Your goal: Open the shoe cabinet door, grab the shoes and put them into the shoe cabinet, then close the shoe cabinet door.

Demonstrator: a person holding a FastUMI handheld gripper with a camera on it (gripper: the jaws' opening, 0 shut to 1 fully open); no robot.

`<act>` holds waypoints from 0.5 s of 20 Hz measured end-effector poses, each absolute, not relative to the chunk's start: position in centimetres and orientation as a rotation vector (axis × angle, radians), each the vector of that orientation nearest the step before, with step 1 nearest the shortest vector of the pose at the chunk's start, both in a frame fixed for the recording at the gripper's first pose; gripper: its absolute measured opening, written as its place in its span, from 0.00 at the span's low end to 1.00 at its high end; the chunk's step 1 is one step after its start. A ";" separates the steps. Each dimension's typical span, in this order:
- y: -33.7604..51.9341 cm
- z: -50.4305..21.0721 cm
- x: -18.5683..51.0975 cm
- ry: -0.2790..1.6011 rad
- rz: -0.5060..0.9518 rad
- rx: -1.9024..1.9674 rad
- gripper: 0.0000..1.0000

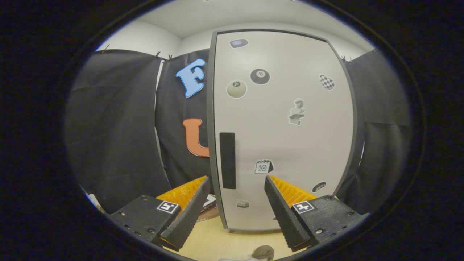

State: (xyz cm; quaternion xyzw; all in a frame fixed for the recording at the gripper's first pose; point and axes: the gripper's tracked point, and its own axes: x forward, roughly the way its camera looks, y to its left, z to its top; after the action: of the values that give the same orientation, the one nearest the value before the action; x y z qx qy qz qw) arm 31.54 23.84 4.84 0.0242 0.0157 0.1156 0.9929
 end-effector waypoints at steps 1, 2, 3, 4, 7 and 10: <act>24.7 4.8 32.9 0.037 0.244 0.049 0.99; 25.4 4.8 34.2 0.046 0.247 0.047 0.97; 25.7 4.9 35.6 0.048 0.240 0.042 0.96; 25.9 4.8 36.4 0.052 0.236 0.039 0.94; 26.3 4.7 38.0 0.058 0.230 0.040 0.86; 25.7 5.3 39.1 0.033 0.198 0.021 0.77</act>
State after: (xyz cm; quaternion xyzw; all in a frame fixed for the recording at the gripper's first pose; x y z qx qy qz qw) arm 39.10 25.74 5.31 0.0105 0.0163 0.0991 0.9949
